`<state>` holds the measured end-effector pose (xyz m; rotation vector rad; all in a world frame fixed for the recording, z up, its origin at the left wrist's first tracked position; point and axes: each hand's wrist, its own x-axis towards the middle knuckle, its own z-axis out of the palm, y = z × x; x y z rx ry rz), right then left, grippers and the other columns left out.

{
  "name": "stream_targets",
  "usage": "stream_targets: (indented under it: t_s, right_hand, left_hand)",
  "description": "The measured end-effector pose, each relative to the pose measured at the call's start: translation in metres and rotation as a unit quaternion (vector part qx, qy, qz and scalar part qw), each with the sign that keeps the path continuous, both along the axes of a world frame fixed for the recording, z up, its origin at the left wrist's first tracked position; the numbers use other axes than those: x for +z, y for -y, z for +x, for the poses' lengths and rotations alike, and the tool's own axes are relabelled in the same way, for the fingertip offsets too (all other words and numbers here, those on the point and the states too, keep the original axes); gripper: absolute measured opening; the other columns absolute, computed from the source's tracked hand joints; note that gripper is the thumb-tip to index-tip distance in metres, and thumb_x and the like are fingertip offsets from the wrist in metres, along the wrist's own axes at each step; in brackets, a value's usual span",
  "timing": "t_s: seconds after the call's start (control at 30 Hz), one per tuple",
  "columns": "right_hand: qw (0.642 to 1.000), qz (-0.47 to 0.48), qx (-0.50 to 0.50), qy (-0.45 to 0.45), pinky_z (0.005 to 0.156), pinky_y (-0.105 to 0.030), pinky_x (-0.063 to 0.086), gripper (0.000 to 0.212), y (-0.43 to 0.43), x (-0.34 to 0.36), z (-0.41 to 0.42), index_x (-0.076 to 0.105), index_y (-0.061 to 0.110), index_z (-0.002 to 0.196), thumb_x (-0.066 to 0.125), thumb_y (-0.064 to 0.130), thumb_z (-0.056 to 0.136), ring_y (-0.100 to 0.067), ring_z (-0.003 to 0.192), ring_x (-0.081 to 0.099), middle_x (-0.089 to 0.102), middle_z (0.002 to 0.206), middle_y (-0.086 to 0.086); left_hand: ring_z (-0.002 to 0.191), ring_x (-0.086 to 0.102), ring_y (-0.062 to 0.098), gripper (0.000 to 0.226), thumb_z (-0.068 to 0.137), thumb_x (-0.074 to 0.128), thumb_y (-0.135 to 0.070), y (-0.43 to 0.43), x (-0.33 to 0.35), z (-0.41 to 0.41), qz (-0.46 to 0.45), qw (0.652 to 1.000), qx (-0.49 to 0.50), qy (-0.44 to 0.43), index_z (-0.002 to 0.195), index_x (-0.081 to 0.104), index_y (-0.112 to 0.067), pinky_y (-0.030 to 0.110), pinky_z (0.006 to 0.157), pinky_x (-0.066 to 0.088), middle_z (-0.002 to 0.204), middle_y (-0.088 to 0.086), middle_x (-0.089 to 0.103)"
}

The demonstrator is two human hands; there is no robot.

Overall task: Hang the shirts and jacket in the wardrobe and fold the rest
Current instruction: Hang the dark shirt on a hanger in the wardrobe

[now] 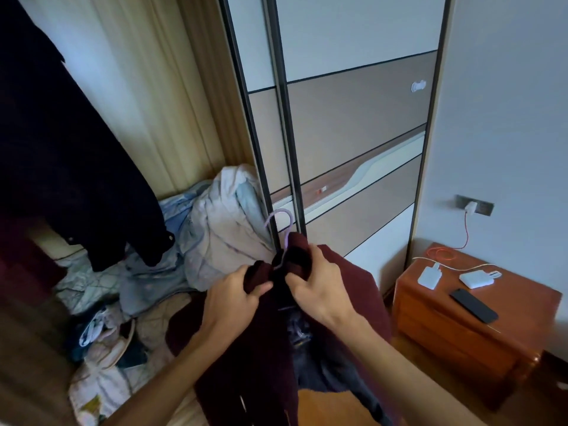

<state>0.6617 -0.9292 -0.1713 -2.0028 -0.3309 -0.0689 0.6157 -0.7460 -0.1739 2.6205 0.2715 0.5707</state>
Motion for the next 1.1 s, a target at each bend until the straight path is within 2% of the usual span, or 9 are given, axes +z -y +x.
stream_targets:
  t_s: [0.17, 0.23, 0.37, 0.47, 0.53, 0.6, 0.67, 0.93, 1.1]
  right_hand:
    - [0.983, -0.092, 0.096, 0.126, 0.062, -0.022, 0.041, 0.057, 0.014, 0.031, 0.003, 0.054, 0.026, 0.126, 0.06, 0.061, 0.081, -0.008, 0.07, 0.058, 0.061, 0.072, 0.007]
    - [0.962, -0.169, 0.107, 0.186, 0.084, -0.023, 0.038, 0.068, 0.038, 0.038, 0.019, 0.059, 0.037, 0.129, 0.048, 0.081, 0.078, -0.01, 0.094, 0.049, 0.056, 0.093, 0.008]
    - [0.957, -0.192, 0.109, 0.188, 0.116, -0.034, 0.027, 0.078, 0.071, 0.047, 0.056, 0.042, 0.037, 0.147, 0.056, 0.074, 0.079, -0.018, 0.134, 0.036, 0.041, 0.144, -0.002]
    - [0.976, -0.162, 0.121, 0.081, 0.097, -0.03, 0.048, 0.078, 0.079, 0.057, 0.069, 0.06, 0.028, 0.124, 0.064, 0.08, 0.067, -0.004, 0.106, 0.06, 0.066, 0.116, 0.009]
    - [0.974, -0.17, 0.139, 0.06, 0.08, -0.025, 0.05, 0.047, 0.074, 0.064, 0.064, 0.067, 0.026, 0.097, 0.074, 0.064, 0.071, -0.001, 0.087, 0.065, 0.072, 0.091, 0.013]
    - [0.975, -0.122, 0.179, 0.056, 0.071, -0.013, 0.045, 0.013, 0.064, 0.067, 0.054, 0.066, 0.026, 0.084, 0.078, 0.023, 0.084, 0.007, 0.077, 0.065, 0.072, 0.079, 0.022]
    - [0.979, -0.036, 0.2, 0.037, 0.069, -0.007, 0.044, 0.016, 0.053, 0.067, 0.043, 0.067, 0.021, 0.085, 0.073, 0.007, 0.087, 0.01, 0.076, 0.066, 0.073, 0.079, 0.022]
    - [0.967, 0.203, 0.149, -0.046, 0.073, -0.025, 0.056, 0.016, 0.015, 0.116, 0.03, 0.078, 0.008, 0.089, 0.083, 0.018, 0.077, -0.017, 0.078, 0.075, 0.078, 0.083, -0.004]
    - [0.933, 0.27, 0.185, -0.151, 0.074, -0.032, 0.06, 0.033, 0.002, 0.155, 0.043, 0.074, -0.003, 0.1, 0.083, 0.011, 0.071, -0.032, 0.086, 0.075, 0.076, 0.093, -0.018]
  left_hand:
    - [0.061, 0.061, 0.009, 0.028, 0.083, 0.072, -0.051, -0.014, 0.025, -0.004, -0.073, 0.995, 0.02, 0.059, 0.096, 0.071, -0.026, 0.029, 0.06, 0.043, 0.062, -0.01, 0.063]
    - [0.049, 0.055, 0.004, 0.028, 0.082, 0.073, -0.048, -0.022, 0.036, -0.007, -0.087, 0.992, 0.03, 0.091, 0.093, 0.072, -0.022, 0.029, 0.055, 0.042, 0.054, -0.008, 0.06]
    - [0.053, 0.06, 0.013, 0.022, 0.083, 0.074, -0.044, -0.033, 0.064, -0.005, -0.116, 0.98, 0.054, 0.15, 0.088, 0.07, -0.023, 0.035, 0.062, 0.049, 0.064, 0.002, 0.067]
    - [0.051, 0.059, 0.01, 0.033, 0.081, 0.075, -0.046, -0.039, 0.089, -0.001, -0.069, 0.977, 0.044, 0.194, 0.095, 0.072, -0.017, 0.033, 0.062, 0.049, 0.071, -0.001, 0.068]
    - [0.05, 0.059, 0.01, 0.042, 0.08, 0.075, -0.048, -0.037, 0.103, -0.001, -0.028, 0.977, 0.02, 0.208, 0.103, 0.072, -0.013, 0.037, 0.063, 0.052, 0.08, 0.0, 0.069]
    - [0.048, 0.058, 0.007, 0.043, 0.08, 0.075, -0.047, -0.034, 0.114, 0.001, -0.001, 0.977, 0.005, 0.215, 0.108, 0.072, -0.014, 0.033, 0.061, 0.05, 0.083, -0.001, 0.067]
    - [0.049, 0.057, 0.006, 0.041, 0.08, 0.076, -0.046, -0.03, 0.124, 0.005, 0.021, 0.976, -0.004, 0.215, 0.107, 0.072, -0.015, 0.026, 0.059, 0.044, 0.08, -0.005, 0.063]
    - [0.111, 0.06, 0.015, 0.051, 0.083, 0.068, -0.053, -0.018, 0.172, 0.039, 0.017, 0.982, -0.024, 0.187, 0.128, 0.059, -0.031, 0.037, 0.099, 0.048, 0.116, -0.006, 0.062]
    - [0.119, 0.058, 0.026, 0.07, 0.082, 0.044, -0.078, -0.016, 0.197, 0.042, 0.012, 0.981, 0.072, 0.182, 0.137, 0.046, -0.035, 0.04, 0.099, 0.047, 0.138, -0.002, 0.051]
